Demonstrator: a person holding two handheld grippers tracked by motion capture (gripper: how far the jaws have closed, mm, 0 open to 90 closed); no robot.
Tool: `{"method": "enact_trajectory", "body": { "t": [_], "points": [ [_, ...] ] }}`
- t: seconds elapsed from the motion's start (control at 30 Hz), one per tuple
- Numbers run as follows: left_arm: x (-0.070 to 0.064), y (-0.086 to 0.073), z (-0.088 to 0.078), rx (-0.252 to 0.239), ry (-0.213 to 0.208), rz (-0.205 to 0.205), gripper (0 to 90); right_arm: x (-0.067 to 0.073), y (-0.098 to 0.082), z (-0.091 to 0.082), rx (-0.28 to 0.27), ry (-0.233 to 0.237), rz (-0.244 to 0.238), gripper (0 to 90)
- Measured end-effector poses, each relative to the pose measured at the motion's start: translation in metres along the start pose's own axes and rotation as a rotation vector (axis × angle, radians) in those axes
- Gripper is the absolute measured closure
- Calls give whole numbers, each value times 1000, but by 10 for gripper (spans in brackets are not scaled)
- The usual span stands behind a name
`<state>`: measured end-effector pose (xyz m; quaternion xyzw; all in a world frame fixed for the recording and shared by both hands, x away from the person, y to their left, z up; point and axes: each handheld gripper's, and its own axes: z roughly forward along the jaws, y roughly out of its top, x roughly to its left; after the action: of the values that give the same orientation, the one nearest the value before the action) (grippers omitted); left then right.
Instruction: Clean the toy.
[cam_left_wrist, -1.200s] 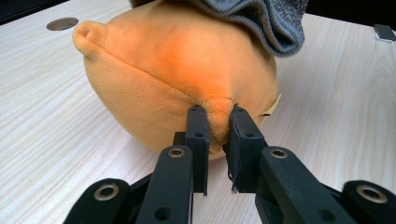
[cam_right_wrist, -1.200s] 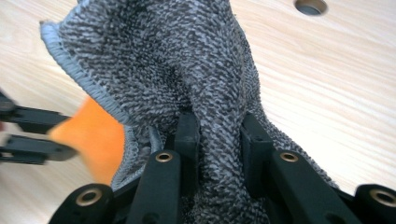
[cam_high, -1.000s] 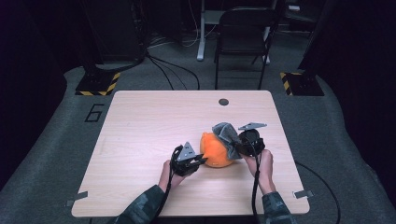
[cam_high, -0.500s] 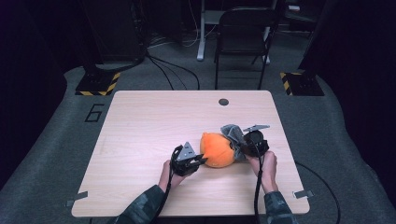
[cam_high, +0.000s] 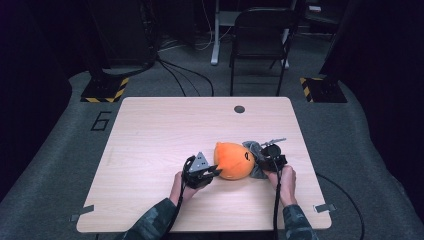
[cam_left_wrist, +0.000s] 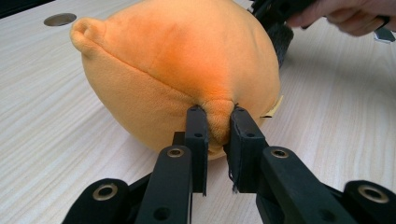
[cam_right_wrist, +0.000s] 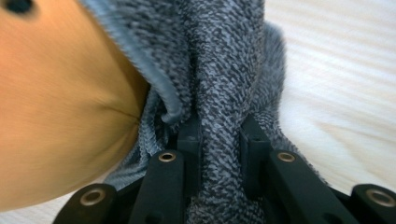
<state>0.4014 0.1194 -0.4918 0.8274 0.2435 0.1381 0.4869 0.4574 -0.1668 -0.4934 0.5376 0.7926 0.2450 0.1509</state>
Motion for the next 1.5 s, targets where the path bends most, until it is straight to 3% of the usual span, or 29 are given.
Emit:
{"method": "enact_trajectory", "body": {
  "t": [0.17, 0.23, 0.33, 0.4, 0.47, 0.57, 0.67, 0.77, 0.87, 0.97, 1.1, 1.17, 1.23, 1.33, 1.37, 1.43, 1.5],
  "points": [
    [1, 0, -1, 6, -3, 1, 793, -1, 1, -2, 3, 1, -13, 765],
    [1, 0, -1, 3, -2, -2, 792, -3, 4, -13, -23, -28, 8, 779],
    [2, 0, -1, 1, -4, -6, 791, -10, 11, -43, -124, -32, 26, 789],
    [2, 0, -1, 0, -6, -4, 791, -10, 15, -66, -185, -9, 39, 790],
    [2, -1, 0, -3, -3, -9, 791, -5, 20, -84, -242, 17, 23, 790],
    [2, -1, -1, 1, -7, -9, 790, 11, 26, -98, -277, 72, -15, 790],
    [2, -1, -1, 0, -8, -10, 789, 31, 30, -94, -253, 94, -67, 788],
    [3, -1, -1, 5, -4, -8, 784, 47, 30, -73, -186, 98, -108, 789],
    [5, -3, -1, 5, -11, -16, 770, 52, 26, -54, -153, 69, -138, 791],
    [8, -4, -1, -1, -31, -15, 737, 51, 25, -50, -150, 66, -140, 793],
    [11, -7, -1, -20, -55, 4, 517, 51, 25, -46, -148, 53, -146, 793],
    [12, -9, 1, -4, -19, 34, 362, 49, 24, -44, -147, 59, -136, 793],
    [14, -11, 2, 1, 6, 50, 283, 47, 24, -43, -148, 59, -131, 793],
    [16, -14, 5, 10, 17, 83, 210, 45, 25, -42, -145, 68, -133, 793],
    [16, -14, 6, 17, 11, 103, 199, 45, 25, -42, -145, 68, -133, 793],
    [15, -15, 9, 34, 41, 152, 180, 46, 26, -41, -145, 64, -134, 793],
    [14, -16, 12, 43, 35, 173, 166, 46, 26, -41, -147, 66, -133, 793]
  ]
}}
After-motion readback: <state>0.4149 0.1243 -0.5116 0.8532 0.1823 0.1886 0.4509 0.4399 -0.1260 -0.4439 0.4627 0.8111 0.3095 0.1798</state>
